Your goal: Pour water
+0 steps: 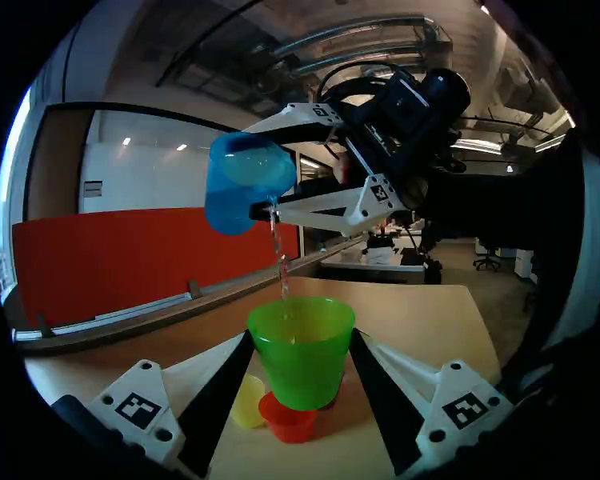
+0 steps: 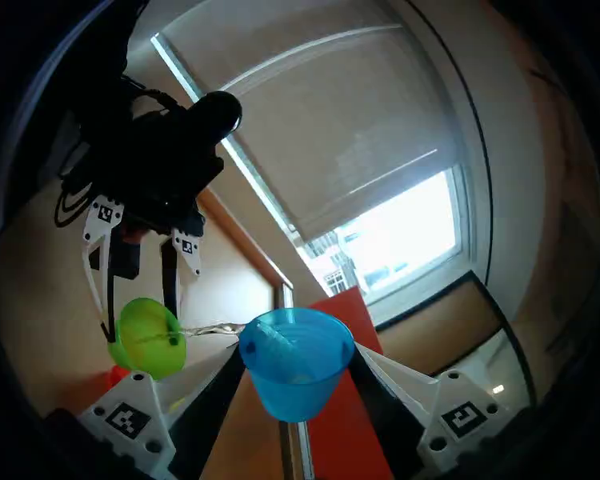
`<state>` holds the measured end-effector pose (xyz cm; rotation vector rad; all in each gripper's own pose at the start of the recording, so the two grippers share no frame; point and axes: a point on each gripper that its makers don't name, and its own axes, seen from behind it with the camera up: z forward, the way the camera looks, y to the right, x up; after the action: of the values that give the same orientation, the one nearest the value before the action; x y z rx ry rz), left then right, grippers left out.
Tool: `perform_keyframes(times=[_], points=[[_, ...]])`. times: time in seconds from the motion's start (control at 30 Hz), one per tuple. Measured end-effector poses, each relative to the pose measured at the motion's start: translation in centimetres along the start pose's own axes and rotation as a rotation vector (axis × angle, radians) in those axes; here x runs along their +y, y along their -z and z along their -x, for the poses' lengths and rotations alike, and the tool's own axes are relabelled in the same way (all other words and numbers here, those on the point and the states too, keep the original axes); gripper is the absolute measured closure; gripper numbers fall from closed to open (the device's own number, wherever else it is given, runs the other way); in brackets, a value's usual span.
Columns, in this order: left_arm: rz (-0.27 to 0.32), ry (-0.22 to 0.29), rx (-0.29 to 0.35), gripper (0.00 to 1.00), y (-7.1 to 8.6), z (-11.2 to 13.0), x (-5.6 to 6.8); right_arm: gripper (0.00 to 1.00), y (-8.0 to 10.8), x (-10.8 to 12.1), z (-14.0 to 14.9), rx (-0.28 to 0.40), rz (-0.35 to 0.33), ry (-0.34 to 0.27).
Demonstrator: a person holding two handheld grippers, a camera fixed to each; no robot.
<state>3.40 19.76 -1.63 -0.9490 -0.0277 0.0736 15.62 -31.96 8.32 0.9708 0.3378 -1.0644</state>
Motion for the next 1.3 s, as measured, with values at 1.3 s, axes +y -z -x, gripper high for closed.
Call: perform_keyframes(times=[1.3], points=[[-0.005,-0.019,-0.004,0.14,0.09,-0.02,0.18,0.09,0.43,0.72,-0.86,-0.005,0.029,0.094]])
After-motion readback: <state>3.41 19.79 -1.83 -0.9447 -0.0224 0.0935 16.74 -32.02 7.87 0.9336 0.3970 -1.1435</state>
